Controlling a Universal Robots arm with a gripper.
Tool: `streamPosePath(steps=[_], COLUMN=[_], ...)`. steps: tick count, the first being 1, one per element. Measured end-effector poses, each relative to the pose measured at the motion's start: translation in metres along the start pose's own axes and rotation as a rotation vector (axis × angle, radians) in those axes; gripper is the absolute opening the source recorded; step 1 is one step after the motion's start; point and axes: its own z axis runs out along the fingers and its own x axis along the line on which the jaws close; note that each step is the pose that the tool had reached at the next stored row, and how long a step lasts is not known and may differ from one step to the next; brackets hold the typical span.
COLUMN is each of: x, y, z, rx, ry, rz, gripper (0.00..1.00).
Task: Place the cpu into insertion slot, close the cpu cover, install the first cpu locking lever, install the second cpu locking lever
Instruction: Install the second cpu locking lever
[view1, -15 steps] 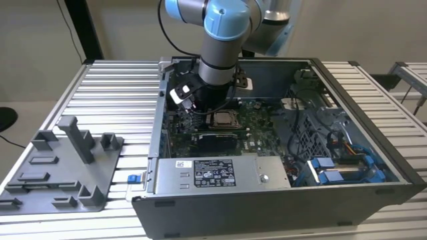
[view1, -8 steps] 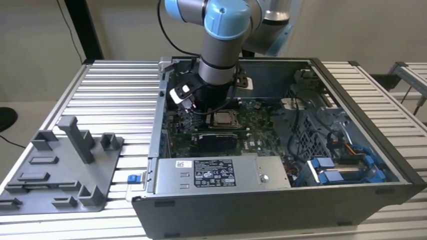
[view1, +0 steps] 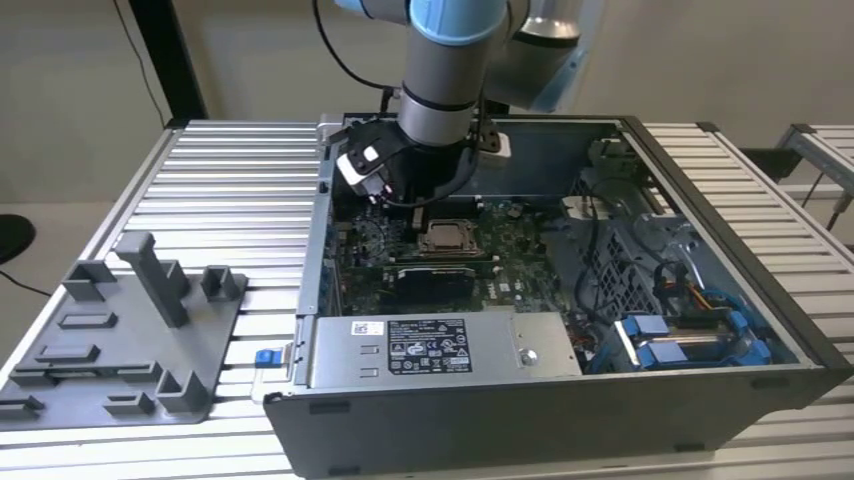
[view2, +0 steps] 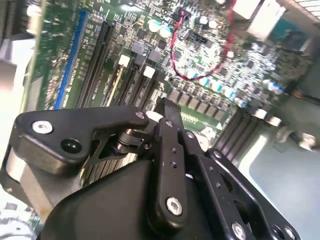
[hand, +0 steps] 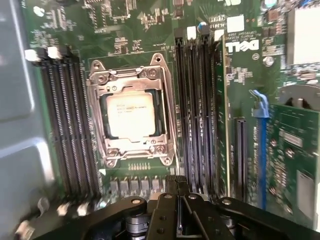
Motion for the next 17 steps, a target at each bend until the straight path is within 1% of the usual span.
streamPosePath(steps=[14, 15, 17], x=[0.0035, 0.0037, 0.0038], y=[-0.0069, -0.0073, -0.0073], z=[-0.0631, -0.0667, -0.0672], rx=[-0.0001, -0.0001, -0.0002], ry=[-0.0008, -0.0010, -0.0007], rz=[0.000, 0.000, 0.000], gripper=[0.00, 0.00, 0.00])
